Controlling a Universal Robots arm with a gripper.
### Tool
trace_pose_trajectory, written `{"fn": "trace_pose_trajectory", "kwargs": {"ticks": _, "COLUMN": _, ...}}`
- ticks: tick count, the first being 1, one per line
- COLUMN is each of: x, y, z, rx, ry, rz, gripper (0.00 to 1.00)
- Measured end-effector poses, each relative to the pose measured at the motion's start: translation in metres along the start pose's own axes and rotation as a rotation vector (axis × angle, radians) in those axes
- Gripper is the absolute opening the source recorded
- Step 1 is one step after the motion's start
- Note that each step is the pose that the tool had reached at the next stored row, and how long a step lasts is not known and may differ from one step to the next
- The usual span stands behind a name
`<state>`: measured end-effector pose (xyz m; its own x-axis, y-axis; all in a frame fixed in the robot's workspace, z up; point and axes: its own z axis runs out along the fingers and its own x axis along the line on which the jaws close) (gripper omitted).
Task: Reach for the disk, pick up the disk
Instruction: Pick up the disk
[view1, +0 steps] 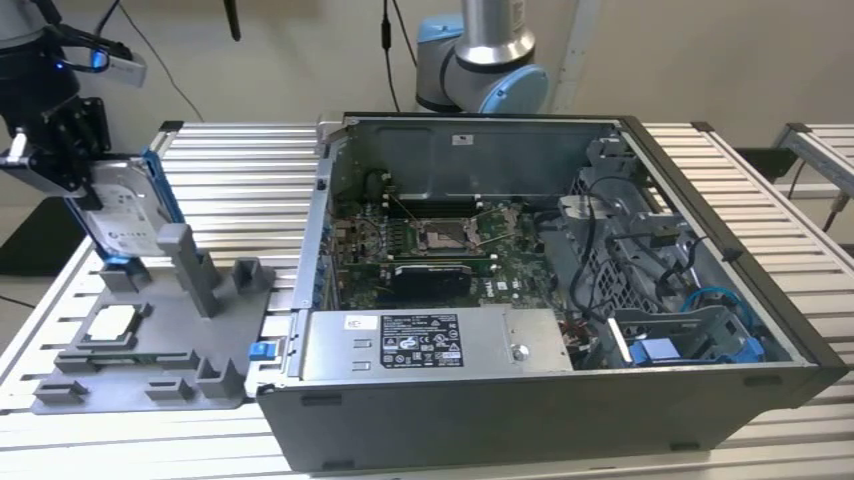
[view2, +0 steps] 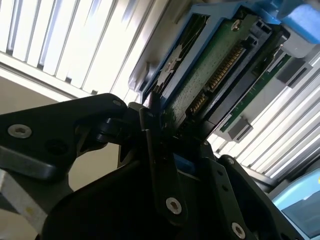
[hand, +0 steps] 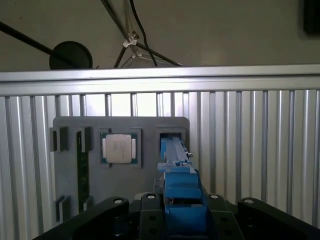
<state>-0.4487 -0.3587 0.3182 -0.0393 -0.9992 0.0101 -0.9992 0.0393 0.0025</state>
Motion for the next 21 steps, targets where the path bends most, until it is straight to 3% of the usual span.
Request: {"fn": "trace_pose_trajectory", "kwargs": {"ticks": 21, "x": 0.0003, "y": 0.0001, "z": -0.0287, "rx": 0.0, "ry": 0.0, "rz": 0.0, "gripper": 0.0}}
